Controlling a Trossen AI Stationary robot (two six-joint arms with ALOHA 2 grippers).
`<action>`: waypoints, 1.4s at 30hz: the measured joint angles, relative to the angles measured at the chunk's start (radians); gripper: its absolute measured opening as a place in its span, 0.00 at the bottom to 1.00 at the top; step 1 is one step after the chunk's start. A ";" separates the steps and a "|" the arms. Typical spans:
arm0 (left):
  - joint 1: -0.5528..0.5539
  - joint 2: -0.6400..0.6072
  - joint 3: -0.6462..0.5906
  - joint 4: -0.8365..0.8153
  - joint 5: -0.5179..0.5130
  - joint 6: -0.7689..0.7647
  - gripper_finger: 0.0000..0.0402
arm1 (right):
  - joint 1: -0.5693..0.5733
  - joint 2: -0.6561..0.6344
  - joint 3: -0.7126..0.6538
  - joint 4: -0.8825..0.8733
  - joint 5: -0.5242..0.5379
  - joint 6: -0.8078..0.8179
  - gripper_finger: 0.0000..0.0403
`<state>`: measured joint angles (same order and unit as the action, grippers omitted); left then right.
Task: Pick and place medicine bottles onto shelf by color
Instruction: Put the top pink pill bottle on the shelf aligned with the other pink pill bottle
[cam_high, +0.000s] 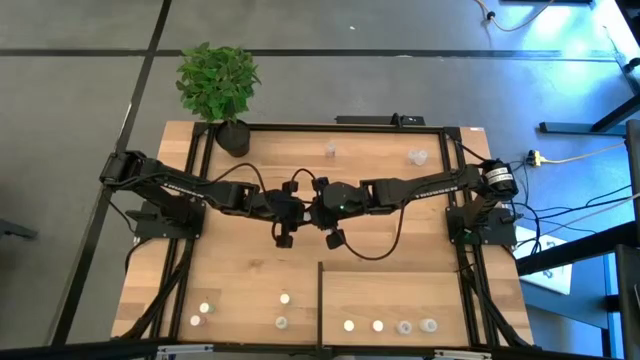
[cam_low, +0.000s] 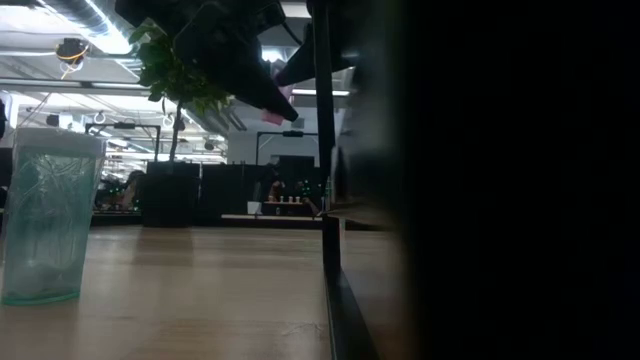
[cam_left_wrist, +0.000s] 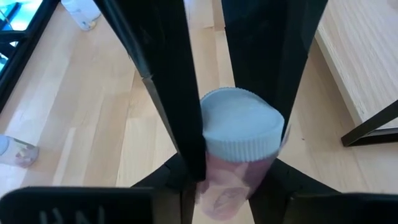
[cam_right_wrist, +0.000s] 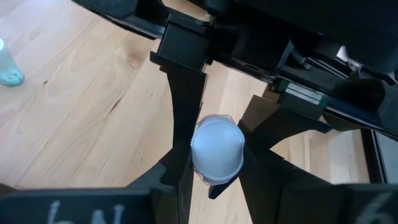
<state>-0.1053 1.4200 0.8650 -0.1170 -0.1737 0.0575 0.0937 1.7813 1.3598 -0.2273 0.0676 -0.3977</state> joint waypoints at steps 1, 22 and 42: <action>0.001 0.000 0.000 0.001 0.000 0.000 0.29 | 0.000 0.000 0.000 0.000 0.000 0.000 0.27; -0.012 0.000 0.000 0.002 -0.086 0.000 0.36 | -0.009 0.000 0.000 -0.003 0.025 0.003 0.28; -0.012 0.000 0.000 0.006 -0.090 -0.024 0.35 | -0.009 0.000 0.000 -0.001 0.026 0.054 0.28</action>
<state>-0.1177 1.4200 0.8650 -0.1109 -0.2635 0.0332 0.0845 1.7817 1.3598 -0.2283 0.0932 -0.3439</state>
